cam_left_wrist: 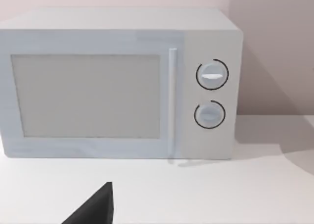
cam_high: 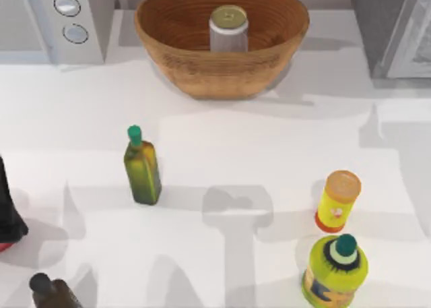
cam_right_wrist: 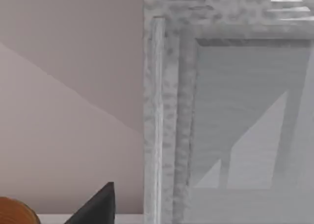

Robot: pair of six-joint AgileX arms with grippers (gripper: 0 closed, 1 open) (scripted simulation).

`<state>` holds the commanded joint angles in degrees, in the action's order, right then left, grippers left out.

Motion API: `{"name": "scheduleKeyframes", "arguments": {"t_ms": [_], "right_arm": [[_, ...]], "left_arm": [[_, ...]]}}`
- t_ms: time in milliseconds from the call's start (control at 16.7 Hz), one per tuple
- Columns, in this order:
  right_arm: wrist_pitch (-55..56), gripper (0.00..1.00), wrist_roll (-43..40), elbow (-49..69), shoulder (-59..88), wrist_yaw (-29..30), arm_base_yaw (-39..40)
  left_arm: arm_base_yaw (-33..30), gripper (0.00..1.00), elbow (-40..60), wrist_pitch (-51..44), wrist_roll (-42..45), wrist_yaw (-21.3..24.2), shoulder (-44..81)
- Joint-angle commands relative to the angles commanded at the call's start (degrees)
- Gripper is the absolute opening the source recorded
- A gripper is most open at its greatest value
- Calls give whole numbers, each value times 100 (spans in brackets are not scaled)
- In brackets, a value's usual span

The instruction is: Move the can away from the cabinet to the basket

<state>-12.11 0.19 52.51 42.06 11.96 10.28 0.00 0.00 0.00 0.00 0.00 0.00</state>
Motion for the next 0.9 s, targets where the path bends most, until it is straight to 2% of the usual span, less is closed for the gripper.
{"name": "scheduleKeyframes", "arguments": {"t_ms": [480, 660, 900], "right_arm": [[876, 100, -19, -4089, -3166, -904, -770], [1110, 100, -20, -4943, -3910, -1112, -954], [1211, 100, -19, -5252, -4206, -1196, -1028]], "left_arm": [[0, 100, 0, 0, 0, 0, 0], [0, 100, 0, 0, 0, 0, 0], [0, 100, 0, 0, 0, 0, 0]]}}
